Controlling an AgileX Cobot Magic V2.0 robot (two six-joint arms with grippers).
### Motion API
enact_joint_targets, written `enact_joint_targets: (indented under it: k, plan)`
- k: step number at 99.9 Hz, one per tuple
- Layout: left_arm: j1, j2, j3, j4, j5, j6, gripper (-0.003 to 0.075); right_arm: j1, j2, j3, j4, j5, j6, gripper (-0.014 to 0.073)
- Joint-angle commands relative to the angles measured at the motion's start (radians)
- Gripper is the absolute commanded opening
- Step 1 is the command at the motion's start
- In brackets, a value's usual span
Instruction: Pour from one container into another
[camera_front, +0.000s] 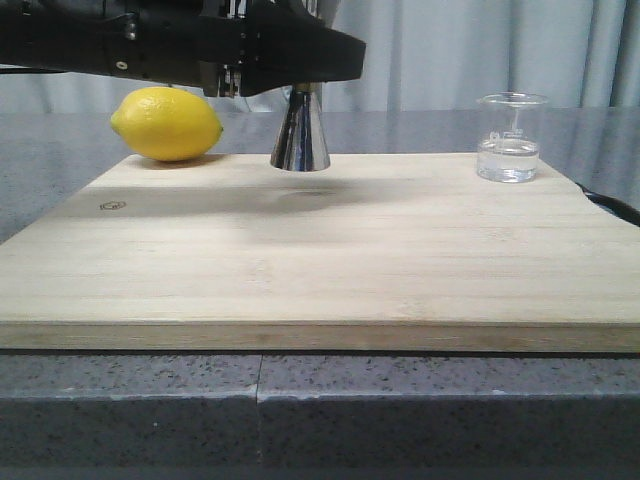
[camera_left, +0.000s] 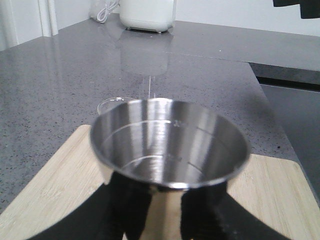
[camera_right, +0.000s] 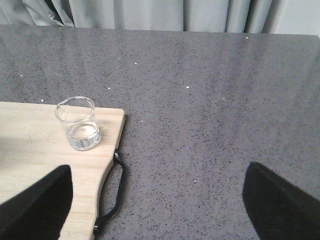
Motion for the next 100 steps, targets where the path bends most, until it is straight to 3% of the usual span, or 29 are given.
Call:
enact_joint_targets:
  k: [1,45,60,79,100]
  plan:
    - [-0.007,-0.059,-0.031,-0.085,0.113,-0.008,0.0238,0.009,0.017,-0.032,-0.007,-0.082,-0.025,0.0629]
    - [-0.007,-0.059,-0.031,-0.085,0.104,-0.008,0.0238,0.197,0.208,-0.062,0.021,-0.042,-0.14,0.0629]
    - [-0.007,-0.059,-0.031,-0.085,0.104,-0.008,0.0238,0.212,0.292,-0.094,0.046,-0.075,-0.143,0.0629]
    - [-0.007,-0.059,-0.031,-0.085,0.104,-0.008,0.0238,0.23,0.384,-0.042,0.157,-0.232,-0.151,0.0629]
    - [-0.007,-0.059,-0.031,-0.085,0.104,-0.008,0.0238,0.345,0.5,0.082,0.16,-0.586,-0.151,0.0629]
